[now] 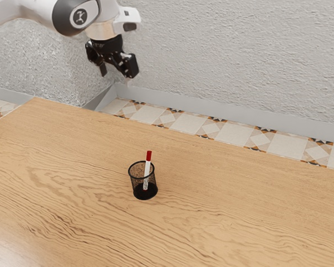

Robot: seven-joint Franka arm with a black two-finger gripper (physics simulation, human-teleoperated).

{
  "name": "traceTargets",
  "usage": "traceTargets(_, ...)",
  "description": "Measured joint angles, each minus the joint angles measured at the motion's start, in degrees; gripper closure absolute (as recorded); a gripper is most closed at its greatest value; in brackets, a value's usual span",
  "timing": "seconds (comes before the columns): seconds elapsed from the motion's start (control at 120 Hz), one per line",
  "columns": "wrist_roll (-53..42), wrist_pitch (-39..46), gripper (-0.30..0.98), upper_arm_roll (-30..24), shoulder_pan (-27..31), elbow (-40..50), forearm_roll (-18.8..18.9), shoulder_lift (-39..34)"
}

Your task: Take the marker out of the pen holder and place it to the left of the pen holder.

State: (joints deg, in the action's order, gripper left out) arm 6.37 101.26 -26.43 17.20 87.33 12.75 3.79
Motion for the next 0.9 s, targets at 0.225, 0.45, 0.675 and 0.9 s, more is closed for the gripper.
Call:
traceTargets(0.225, 0.0, -0.4, 0.01, 0.8, -0.6, -0.2, -0.1, 3.0)
traceTargets(0.45, 0.2, 0.3, 0.11, 1.2, -1.9, -2.6, -0.4, 16.0)
traceTargets(0.675, 0.8, 2.0, 0.28, 1.3, -1.9, -2.7, -1.6, 23.0)
traceTargets(0.9, 1.4, 4.2, 0.36, 1.3, -1.9, -4.2, -3.7, 28.3)
